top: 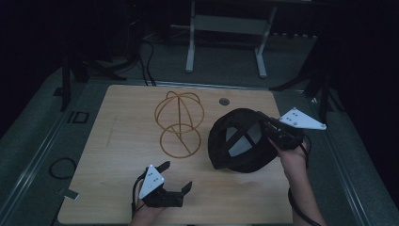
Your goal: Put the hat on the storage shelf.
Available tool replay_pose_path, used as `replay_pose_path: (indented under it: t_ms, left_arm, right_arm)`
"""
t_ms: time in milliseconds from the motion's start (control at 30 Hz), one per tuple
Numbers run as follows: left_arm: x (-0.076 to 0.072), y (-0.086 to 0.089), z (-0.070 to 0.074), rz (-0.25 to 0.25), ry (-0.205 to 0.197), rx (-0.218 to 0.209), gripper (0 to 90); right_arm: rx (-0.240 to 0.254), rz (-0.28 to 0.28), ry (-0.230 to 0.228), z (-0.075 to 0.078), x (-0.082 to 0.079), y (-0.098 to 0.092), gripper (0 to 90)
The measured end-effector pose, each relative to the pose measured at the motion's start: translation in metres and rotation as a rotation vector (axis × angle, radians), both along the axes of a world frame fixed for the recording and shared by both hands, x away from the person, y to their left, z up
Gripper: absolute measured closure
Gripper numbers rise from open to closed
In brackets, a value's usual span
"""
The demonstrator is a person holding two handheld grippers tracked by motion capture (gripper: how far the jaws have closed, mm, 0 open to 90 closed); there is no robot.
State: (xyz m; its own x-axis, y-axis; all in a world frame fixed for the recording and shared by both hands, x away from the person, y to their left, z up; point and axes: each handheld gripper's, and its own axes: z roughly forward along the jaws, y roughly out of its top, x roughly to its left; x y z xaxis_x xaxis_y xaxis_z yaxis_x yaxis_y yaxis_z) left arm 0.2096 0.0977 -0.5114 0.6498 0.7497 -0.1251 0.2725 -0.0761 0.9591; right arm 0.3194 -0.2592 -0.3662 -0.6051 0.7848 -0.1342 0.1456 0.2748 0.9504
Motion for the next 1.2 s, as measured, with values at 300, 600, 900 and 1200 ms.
replay_pose_path:
  t_ms: [300, 600, 900, 1200]
  left_arm:
    - [0.014, -0.040, 0.000, -0.071, 0.036, 0.009, 0.4]
    - [0.026, -0.064, 0.006, -0.098, 0.017, -0.011, 2.8]
    - [0.044, -0.070, 0.022, -0.057, -0.022, -0.026, 13.4]
    - [0.052, -0.065, 0.032, 0.016, -0.039, -0.008, 37.1]
  right_arm:
    - [0.012, 0.013, -0.034, 0.009, -0.008, 0.005, 87.3]
    - [0.012, 0.041, -0.041, 0.011, -0.010, 0.012, 87.3]
    - [-0.012, 0.074, -0.045, 0.013, -0.016, 0.020, 87.3]
    - [-0.016, 0.082, -0.051, 0.012, -0.022, 0.022, 87.3]
